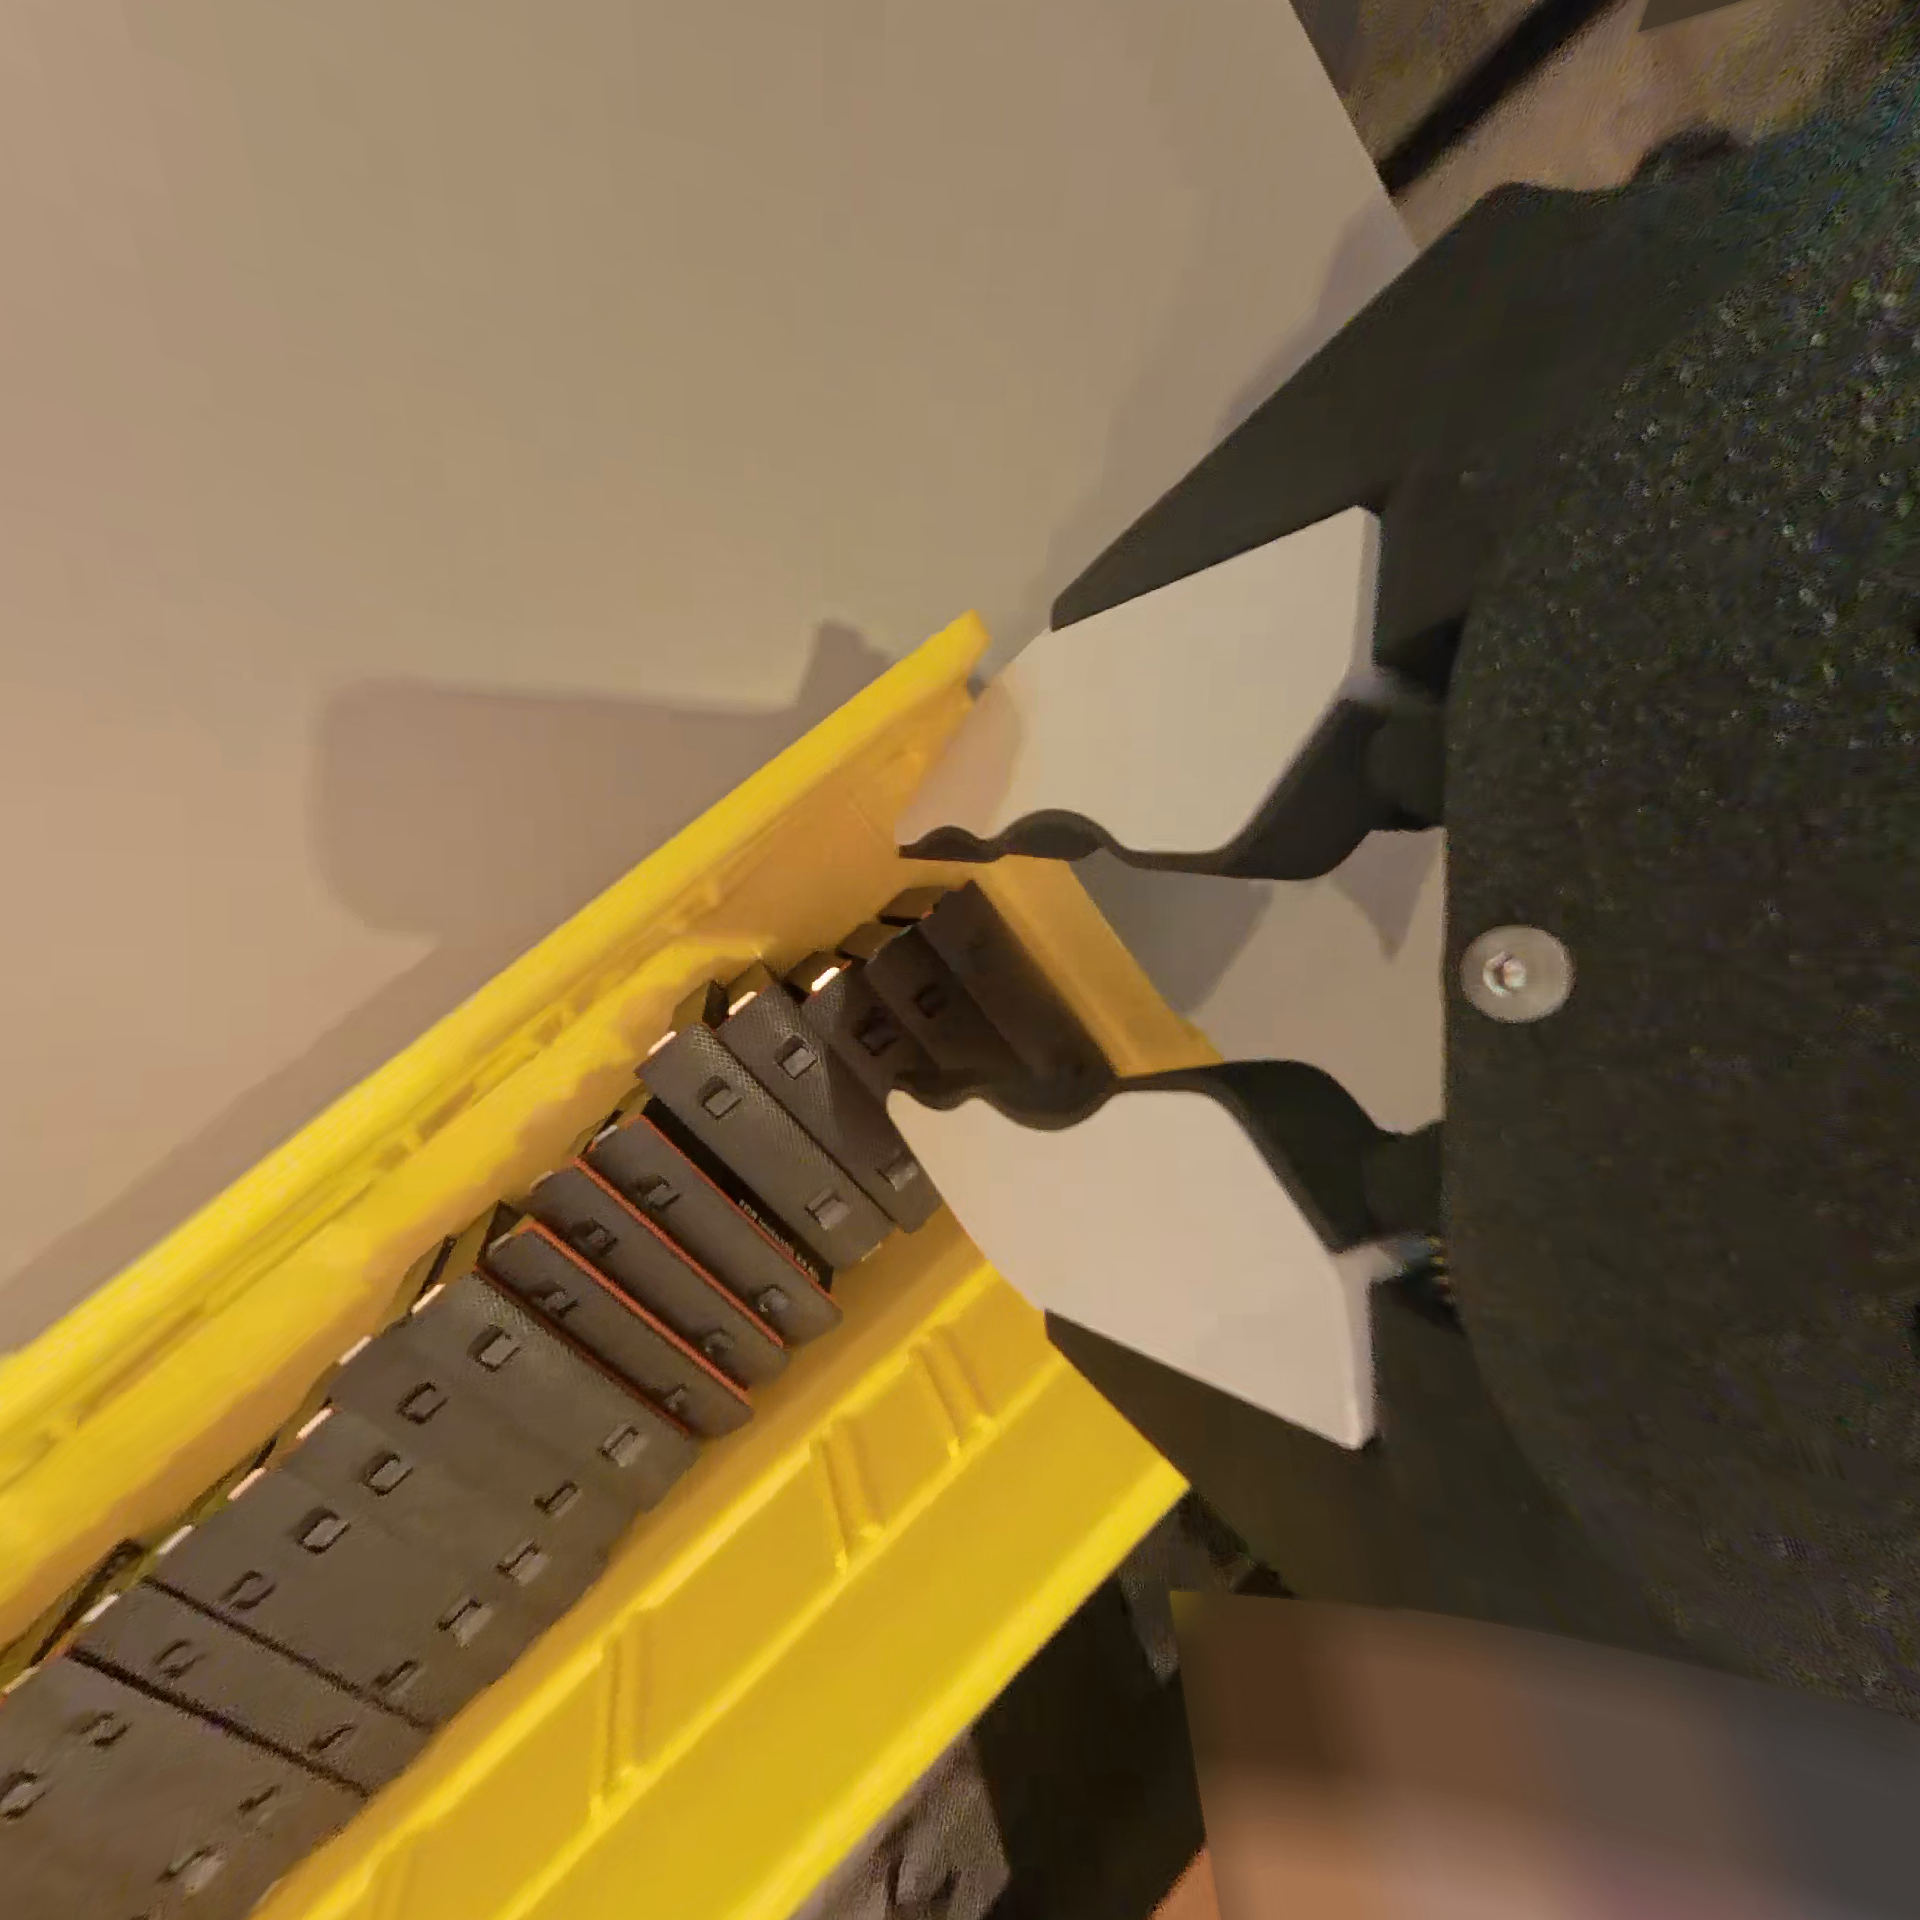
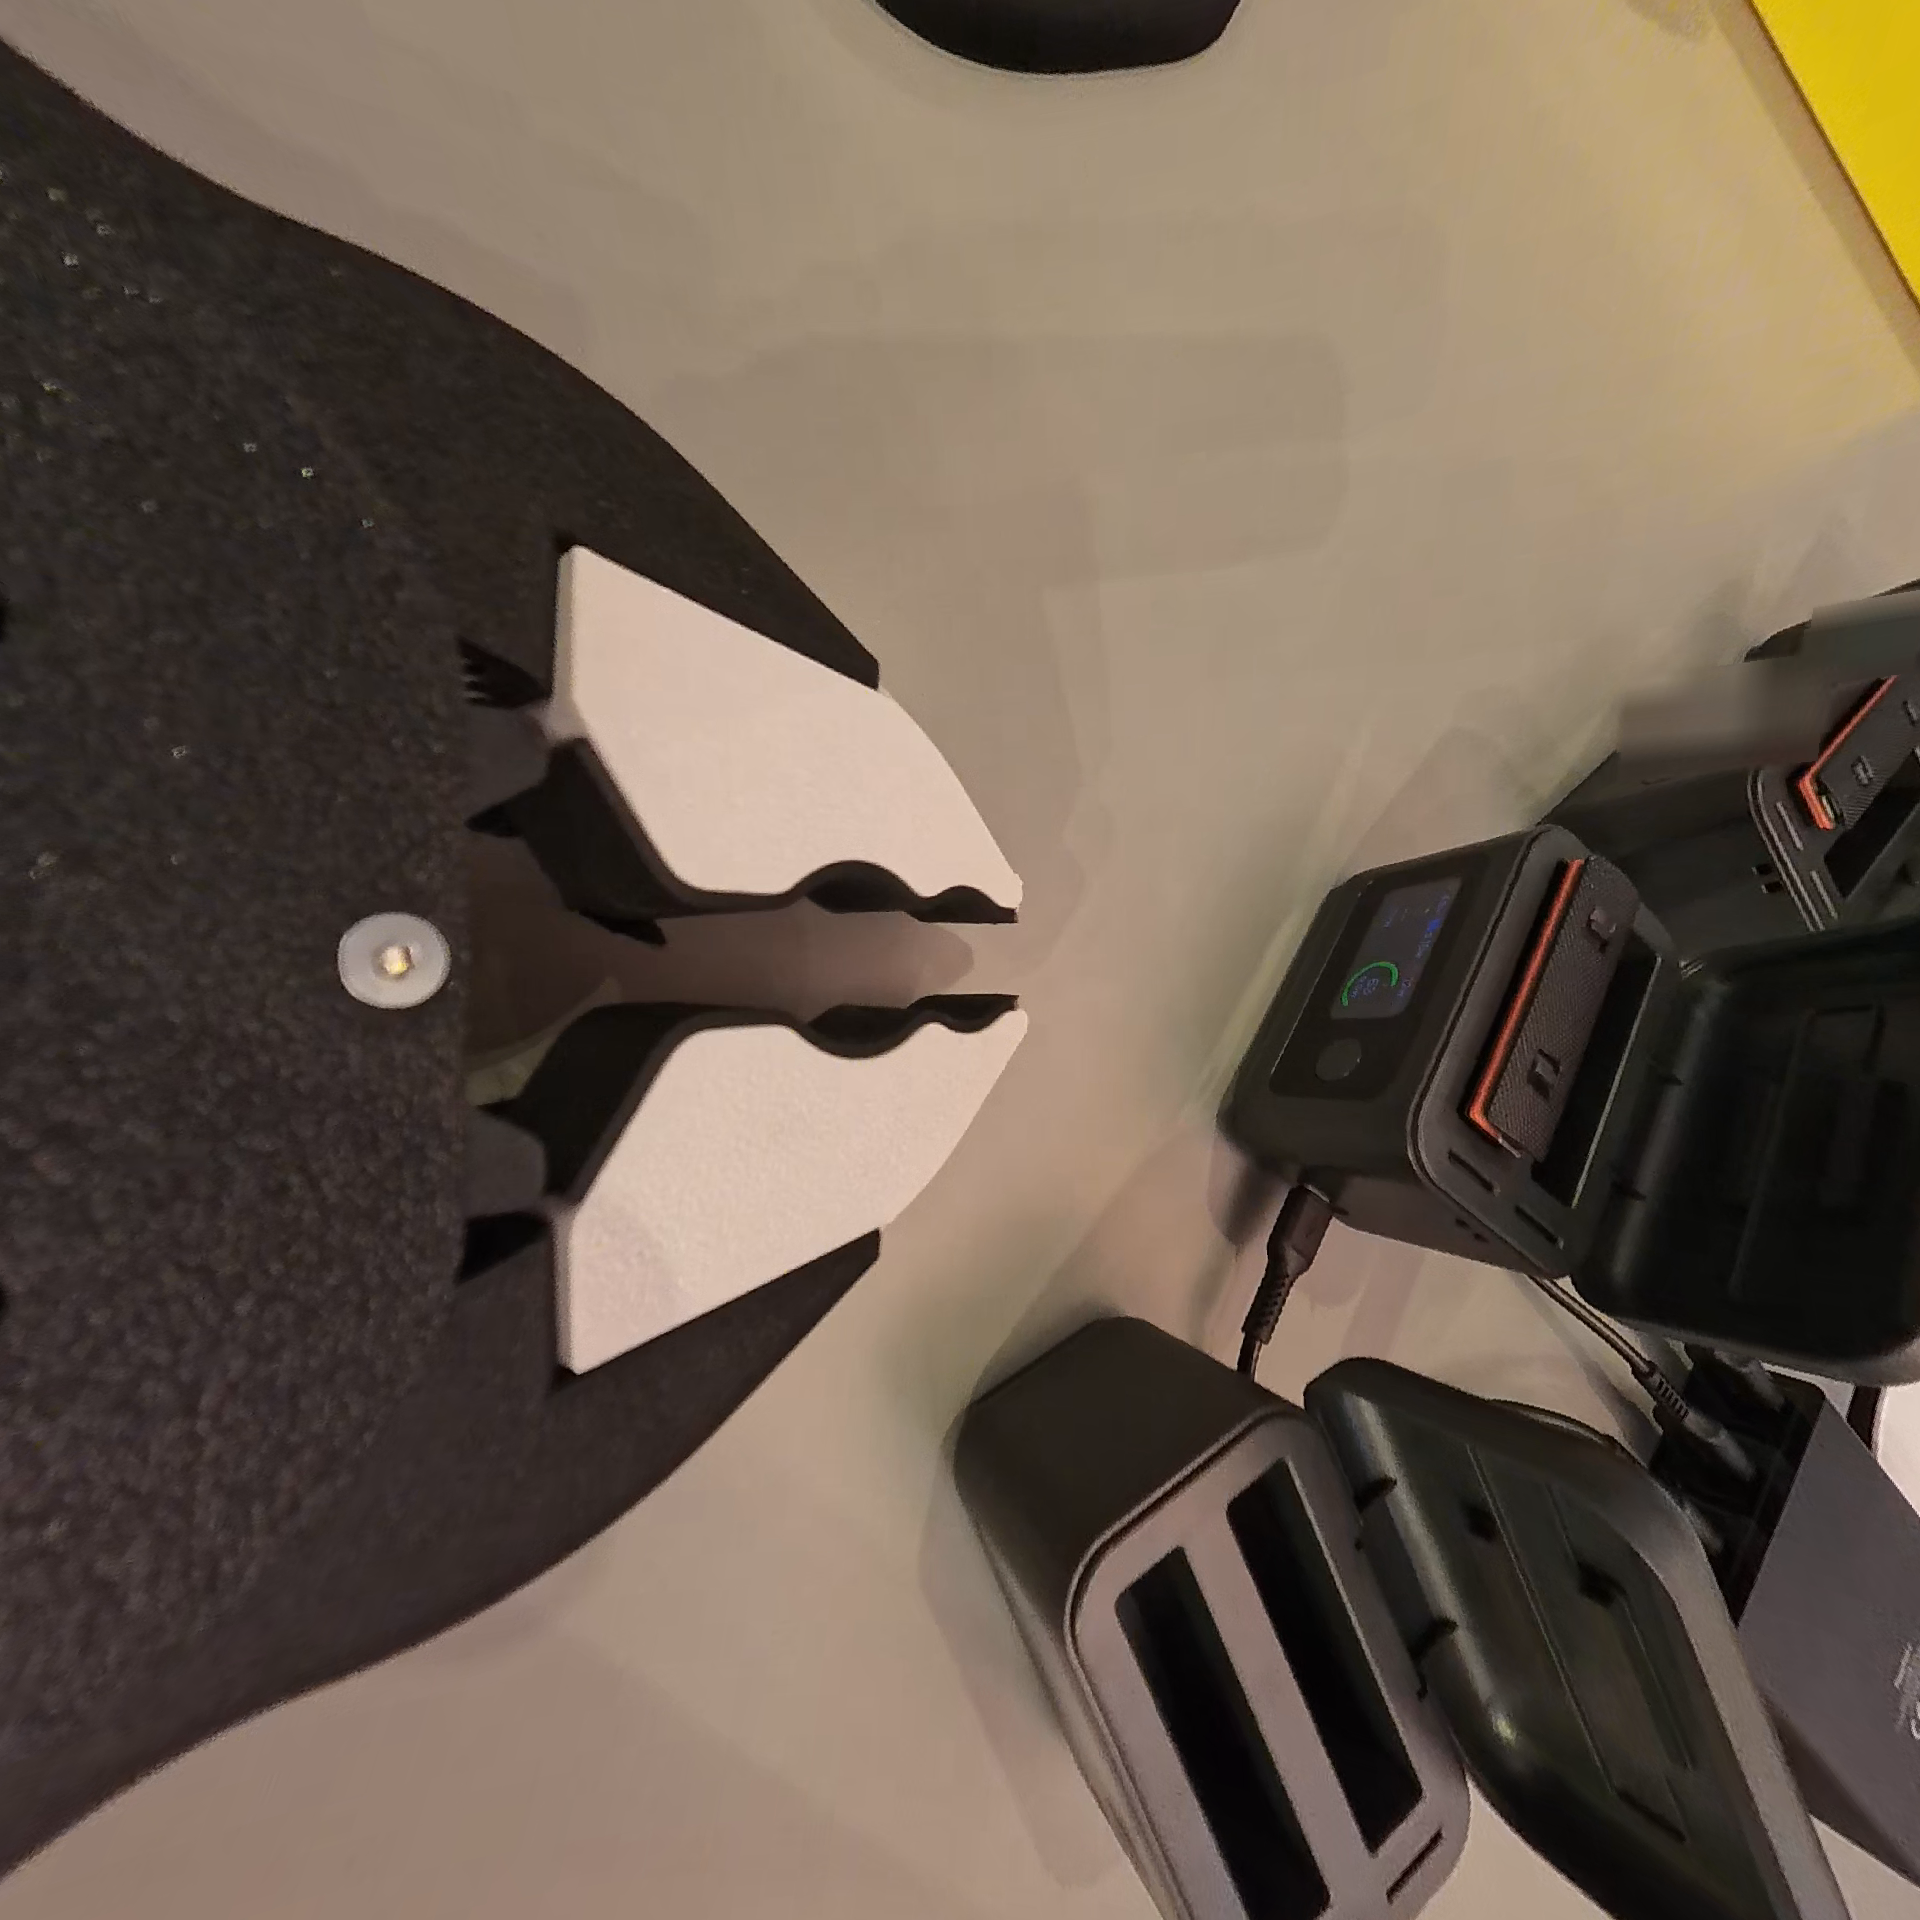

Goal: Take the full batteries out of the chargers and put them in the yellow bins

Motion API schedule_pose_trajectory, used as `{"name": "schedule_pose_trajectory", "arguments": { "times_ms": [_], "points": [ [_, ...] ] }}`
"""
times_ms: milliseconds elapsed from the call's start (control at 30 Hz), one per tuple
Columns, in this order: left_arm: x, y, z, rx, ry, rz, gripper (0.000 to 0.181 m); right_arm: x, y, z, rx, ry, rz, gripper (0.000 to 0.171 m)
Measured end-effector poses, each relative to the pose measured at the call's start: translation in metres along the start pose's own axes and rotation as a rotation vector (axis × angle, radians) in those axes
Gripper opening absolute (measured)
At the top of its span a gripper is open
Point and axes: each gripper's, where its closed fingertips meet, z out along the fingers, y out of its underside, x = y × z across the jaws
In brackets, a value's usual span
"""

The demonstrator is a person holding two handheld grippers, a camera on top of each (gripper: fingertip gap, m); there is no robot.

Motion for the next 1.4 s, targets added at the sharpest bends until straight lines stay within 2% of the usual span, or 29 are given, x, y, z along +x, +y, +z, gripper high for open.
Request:
{"name": "schedule_pose_trajectory", "arguments": {
  "times_ms": [67,233,367,567,867,1000,1067,1100,1233,1400],
  "points": [
    [-0.001,-0.001,0.003,-0.003,0.015,-0.07,0.045,0.0,0.0,0.0,0.0,0.0,0.0,0.012],
    [-0.008,0.007,0.008,-0.114,-0.092,-0.103,0.037,0.0,0.0,0.0,-0.001,-0.003,0.002,0.013],
    [-0.012,0.011,0.006,-0.169,-0.138,-0.121,0.041,0.0,0.0,-0.001,0.0,-0.007,0.008,0.013],
    [-0.018,0.015,-0.011,-0.312,-0.248,0.001,0.051,0.001,0.0,-0.001,-0.001,-0.009,0.014,0.013],
    [-0.033,0.033,-0.037,-0.492,-0.387,0.204,0.036,0.0,0.001,-0.001,-0.001,-0.01,0.011,0.013],
    [-0.039,0.039,-0.042,-0.509,-0.416,0.249,0.032,0.001,0.001,0.0,-0.002,-0.01,0.013,0.013],
    [-0.052,0.045,-0.05,-0.554,-0.489,0.287,0.02,0.001,0.001,0.0,-0.003,-0.01,0.013,0.013],
    [-0.055,0.05,-0.051,-0.575,-0.492,0.307,0.021,0.001,0.001,0.0,-0.003,-0.009,0.013,0.013],
    [-0.062,0.064,-0.052,-0.59,-0.491,0.329,0.026,0.001,0.001,0.0,-0.004,-0.008,0.014,0.013],
    [-0.055,0.055,-0.05,-0.469,-0.441,0.385,0.031,0.001,0.001,0.0,-0.005,-0.007,0.015,0.013]
  ]
}}
